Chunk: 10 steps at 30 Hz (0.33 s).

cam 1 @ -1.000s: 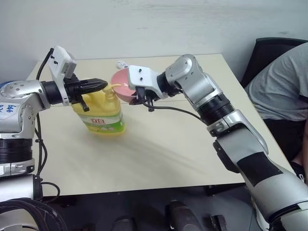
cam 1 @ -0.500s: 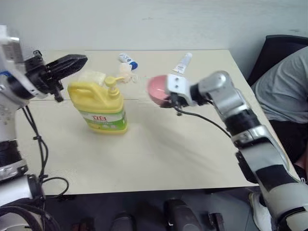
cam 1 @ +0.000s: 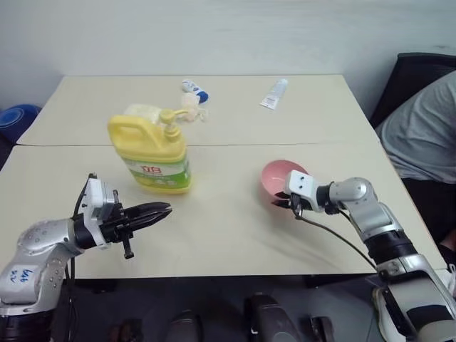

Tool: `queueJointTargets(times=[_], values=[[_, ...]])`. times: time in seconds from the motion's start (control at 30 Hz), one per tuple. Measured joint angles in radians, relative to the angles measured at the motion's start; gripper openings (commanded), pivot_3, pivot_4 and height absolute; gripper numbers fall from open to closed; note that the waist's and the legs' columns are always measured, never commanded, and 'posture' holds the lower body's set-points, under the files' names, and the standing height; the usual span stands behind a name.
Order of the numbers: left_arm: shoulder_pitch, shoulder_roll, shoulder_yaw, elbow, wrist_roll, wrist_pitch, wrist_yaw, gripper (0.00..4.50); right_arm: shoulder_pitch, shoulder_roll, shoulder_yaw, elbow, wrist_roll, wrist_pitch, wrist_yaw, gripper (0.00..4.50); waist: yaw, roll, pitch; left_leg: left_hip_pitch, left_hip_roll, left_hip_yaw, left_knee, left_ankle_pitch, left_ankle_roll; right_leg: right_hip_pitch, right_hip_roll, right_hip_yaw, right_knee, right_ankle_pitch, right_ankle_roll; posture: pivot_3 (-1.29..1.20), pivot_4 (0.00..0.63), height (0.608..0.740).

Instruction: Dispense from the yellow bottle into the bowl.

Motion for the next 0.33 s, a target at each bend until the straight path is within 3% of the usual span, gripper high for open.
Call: queueJointTargets(times=[0.13, 0.23, 0.33], values=[[0.067, 0.012, -0.016, 0.080, 0.124, -0.191, 0.000, 2.83, 0.114, -0.032, -0.091, -0.104, 0.142, -0.161, 0.081, 3.42, 0.019, 0.000, 0.000, -0.001, -0.001, 0.000, -0.004, 0.001, -0.002, 0.000, -0.001, -0.001, -0.008, 0.000, 0.001, 0.00, 0.150, 0.740], [0.145, 0.040, -0.036, 0.152, 0.222, -0.335, -0.016, 2.84, 0.239, -0.082, -0.177, -0.180, 0.267, -0.240, 0.164, 4.42, 0.035, 0.000, 0.000, -0.002, -0.001, 0.001, -0.009, 0.000, 0.000, 0.001, -0.002, -0.002, -0.017, 0.001, 0.002, 0.00, 0.150, 0.740], [0.200, 0.047, -0.041, 0.229, 0.279, -0.427, -0.013, 2.84, 0.387, -0.101, -0.240, -0.223, 0.357, -0.315, 0.224, 4.47, 0.044, 0.000, 0.000, -0.002, -0.001, 0.002, -0.009, -0.001, 0.002, 0.002, -0.002, -0.002, -0.019, 0.001, 0.002, 0.00, 0.150, 0.740]])
